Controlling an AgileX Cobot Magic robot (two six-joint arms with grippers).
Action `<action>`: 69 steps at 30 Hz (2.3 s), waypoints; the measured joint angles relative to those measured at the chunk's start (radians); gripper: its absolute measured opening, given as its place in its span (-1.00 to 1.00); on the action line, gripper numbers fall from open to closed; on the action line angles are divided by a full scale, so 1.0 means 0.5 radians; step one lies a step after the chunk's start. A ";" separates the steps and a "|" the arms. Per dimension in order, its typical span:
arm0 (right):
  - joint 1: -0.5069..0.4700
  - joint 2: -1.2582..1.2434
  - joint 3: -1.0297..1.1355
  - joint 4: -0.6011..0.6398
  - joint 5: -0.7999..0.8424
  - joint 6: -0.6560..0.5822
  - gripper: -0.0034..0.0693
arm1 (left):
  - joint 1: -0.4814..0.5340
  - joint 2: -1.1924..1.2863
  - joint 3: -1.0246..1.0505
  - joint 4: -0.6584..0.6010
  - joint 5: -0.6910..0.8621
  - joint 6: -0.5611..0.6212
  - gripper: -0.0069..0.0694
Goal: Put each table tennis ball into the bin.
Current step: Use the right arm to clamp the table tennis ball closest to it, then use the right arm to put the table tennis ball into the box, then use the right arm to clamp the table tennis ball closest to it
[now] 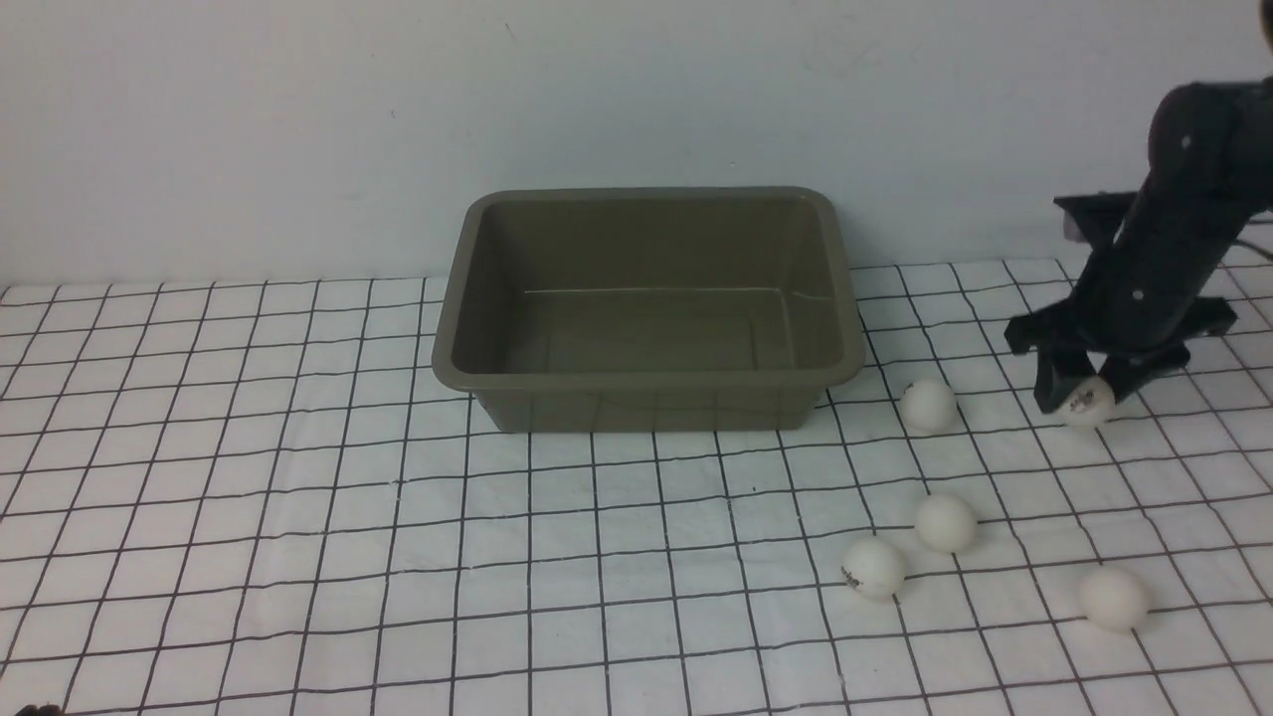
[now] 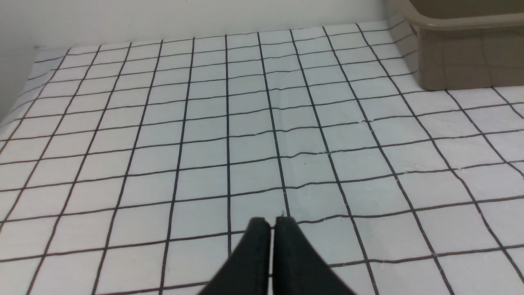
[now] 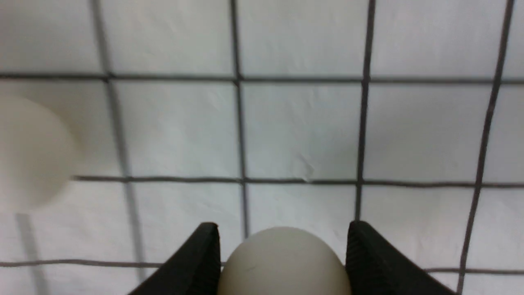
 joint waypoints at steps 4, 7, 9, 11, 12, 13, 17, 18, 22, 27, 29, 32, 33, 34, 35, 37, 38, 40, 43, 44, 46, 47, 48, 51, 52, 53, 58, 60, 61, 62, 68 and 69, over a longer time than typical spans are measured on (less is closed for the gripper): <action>0.010 0.000 -0.419 0.351 0.095 -0.108 0.08 | 0.000 0.000 0.000 0.000 0.000 0.000 -0.83; 0.090 0.000 -0.668 0.574 0.097 -0.166 0.08 | 0.000 0.000 0.000 0.000 0.000 0.000 -0.83; 0.162 0.000 -0.758 0.629 0.097 -0.189 0.08 | 0.000 0.000 0.000 0.000 0.000 0.000 -0.83; 0.315 0.000 -0.823 0.630 0.101 -0.206 0.08 | 0.000 0.000 0.000 0.000 0.000 0.000 -0.83; 0.377 0.000 -0.836 0.606 0.101 -0.208 0.08 | 0.000 0.000 0.000 0.000 0.000 0.000 -0.83; 0.423 0.000 -0.840 0.579 0.099 -0.208 0.08 | 0.000 0.000 0.000 0.000 0.000 0.000 -0.83; 0.651 0.036 -0.851 0.366 0.018 -0.175 0.08 | 0.000 0.000 0.000 0.000 0.000 0.000 -0.83; 0.711 0.066 -0.852 0.290 -0.007 -0.144 0.08 | 0.000 0.000 0.000 0.000 0.000 0.000 -0.83; 0.774 0.177 -0.853 0.206 -0.012 -0.096 0.08 | 0.000 0.000 0.000 0.000 0.000 0.000 -0.83; 0.776 0.313 -0.853 0.205 0.008 -0.076 0.26 | 0.000 0.000 0.000 0.000 0.000 0.000 -0.83; 0.776 0.320 -0.853 0.208 0.005 -0.065 0.39 | 0.000 0.000 0.000 0.000 0.000 0.000 -0.83; 0.775 0.320 -0.910 0.205 0.041 -0.061 0.55 | 0.000 0.000 0.000 0.000 0.000 0.000 -0.83; 0.775 0.317 -0.947 0.198 0.068 -0.059 0.57 | 0.000 0.000 0.000 0.000 0.000 0.000 -0.83; 0.772 0.300 -0.980 0.186 0.099 -0.051 0.58 | 0.000 0.000 0.000 0.000 0.000 0.000 -0.83; 0.766 0.275 -1.002 0.173 0.116 -0.045 0.58 | 0.000 0.000 0.000 0.000 0.000 0.000 -0.83; 0.731 0.183 -1.017 0.110 0.133 -0.014 0.59 | 0.000 0.000 0.000 0.000 0.000 0.000 -0.83; 0.695 0.123 -1.010 0.053 0.133 0.002 0.59 | 0.000 0.000 0.000 0.000 0.000 0.000 -0.83; 0.611 0.019 -0.938 -0.029 0.133 0.028 0.59 | 0.000 0.000 0.000 0.000 0.000 0.000 -0.83; 0.477 -0.127 -0.700 -0.100 0.133 0.033 0.59 | 0.000 0.000 0.000 0.000 0.000 0.000 -0.83; 0.420 -0.163 -0.603 -0.112 0.136 0.036 0.59 | 0.000 0.000 0.000 0.000 0.000 0.000 -0.83; 0.351 -0.199 -0.446 -0.112 0.137 0.036 0.59 | 0.000 0.000 0.000 0.000 0.000 0.000 -0.83; 0.329 -0.201 -0.386 -0.104 0.137 0.036 0.59 | 0.000 0.000 0.000 0.000 0.000 0.000 -0.83; 0.311 -0.201 -0.321 -0.087 0.137 0.036 0.59 | 0.000 0.000 0.000 0.000 0.000 0.000 -0.83; 0.299 -0.146 -0.223 -0.030 0.135 0.003 0.59 | 0.000 0.000 0.000 0.000 0.000 0.000 -0.83; 0.299 -0.117 -0.214 -0.010 0.124 -0.009 0.59 | 0.000 0.000 0.000 0.000 0.000 0.000 -0.83; 0.299 -0.086 -0.211 0.016 0.110 -0.017 0.59 | 0.000 0.000 0.000 0.000 0.000 0.000 -0.83; 0.299 0.047 -0.207 0.185 0.028 -0.054 0.59 | 0.000 0.000 0.000 0.000 0.000 0.000 -0.83; 0.299 0.073 -0.207 0.206 0.011 -0.061 0.59 | 0.000 0.000 0.000 0.000 0.000 0.000 -0.83; 0.299 0.088 -0.207 0.211 -0.005 -0.061 0.59 | 0.000 0.000 0.000 0.000 0.000 0.000 -0.83; 0.299 0.095 -0.207 0.211 -0.011 -0.063 0.59 | 0.000 0.000 0.000 0.000 0.000 0.000 -0.83; 0.299 0.184 -0.207 0.226 -0.065 -0.105 0.59 | 0.000 0.000 0.000 0.000 0.000 0.000 -0.83; 0.299 0.197 -0.207 0.226 -0.072 -0.105 0.59 | 0.000 0.000 0.000 0.000 0.000 0.000 -0.83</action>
